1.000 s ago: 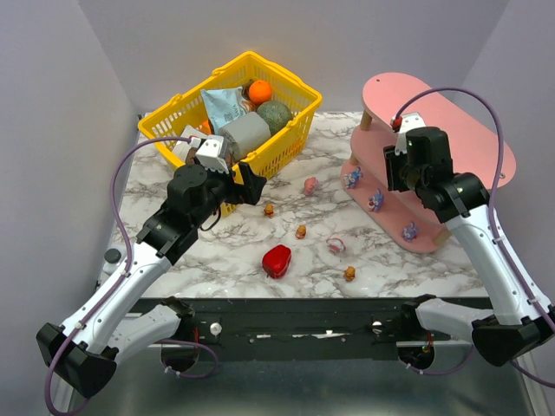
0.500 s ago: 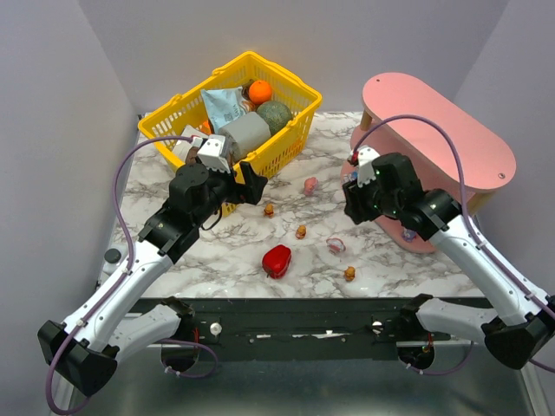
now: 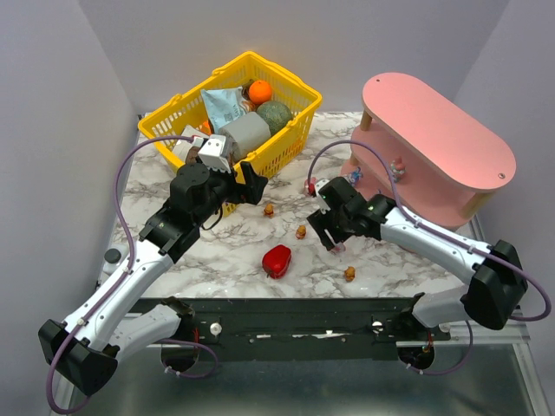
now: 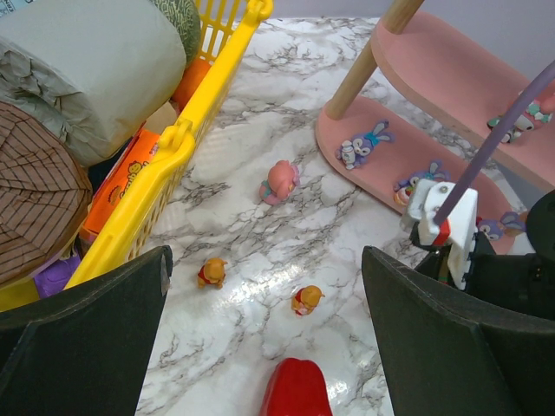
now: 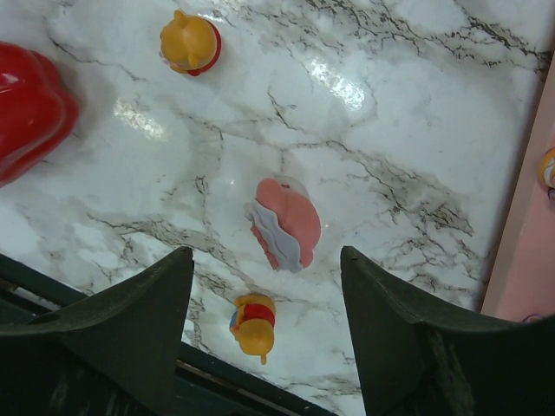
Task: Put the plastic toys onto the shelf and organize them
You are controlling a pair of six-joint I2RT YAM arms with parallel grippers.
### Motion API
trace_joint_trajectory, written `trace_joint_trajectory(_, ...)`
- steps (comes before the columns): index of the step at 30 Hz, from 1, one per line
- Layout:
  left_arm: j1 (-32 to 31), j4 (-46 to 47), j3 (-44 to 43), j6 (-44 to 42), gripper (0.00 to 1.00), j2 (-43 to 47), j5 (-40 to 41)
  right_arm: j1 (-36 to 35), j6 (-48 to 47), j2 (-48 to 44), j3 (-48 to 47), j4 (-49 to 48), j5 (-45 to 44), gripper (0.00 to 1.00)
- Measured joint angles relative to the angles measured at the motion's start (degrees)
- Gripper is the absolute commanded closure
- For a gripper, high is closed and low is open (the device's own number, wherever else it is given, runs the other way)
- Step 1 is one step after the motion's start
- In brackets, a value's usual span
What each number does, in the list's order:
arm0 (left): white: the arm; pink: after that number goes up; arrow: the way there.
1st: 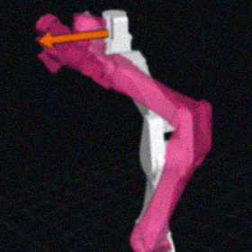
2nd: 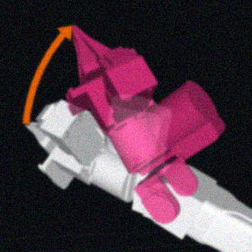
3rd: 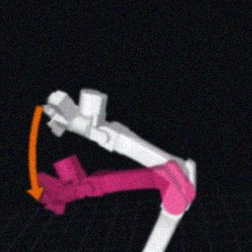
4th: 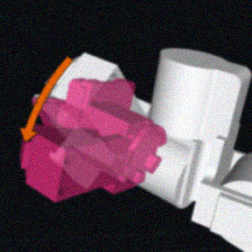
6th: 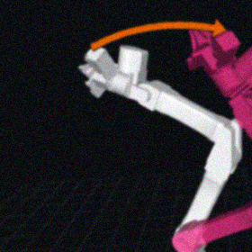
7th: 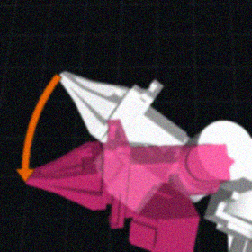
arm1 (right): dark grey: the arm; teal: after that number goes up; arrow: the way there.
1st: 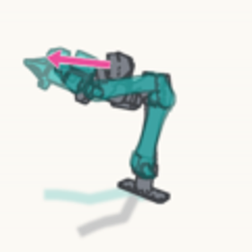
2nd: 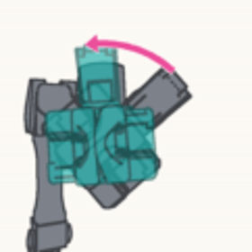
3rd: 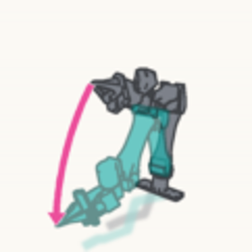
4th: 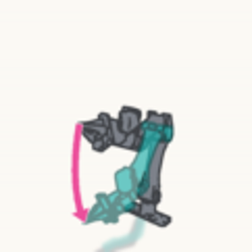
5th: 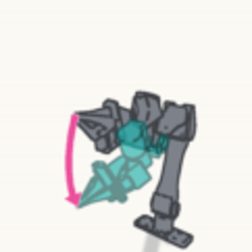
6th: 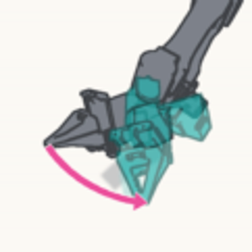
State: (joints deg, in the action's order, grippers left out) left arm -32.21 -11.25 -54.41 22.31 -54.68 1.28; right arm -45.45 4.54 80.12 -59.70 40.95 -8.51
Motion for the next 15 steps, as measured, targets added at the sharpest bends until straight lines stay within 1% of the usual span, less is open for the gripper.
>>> trace_joint_trajectory(9, 0.0, 0.0, 0.0, 0.0, 0.01, 0.0, 0.0, -4.5, 0.3, 6.0, 0.0, -0.8, -6.3, 0.29)
trace_joint_trajectory(15, 0.0, 0.0, 0.0, 0.0, 0.01, 0.0, 0.0, -4.7, 0.7, 6.1, 0.2, -1.2, -7.8, 0.32)
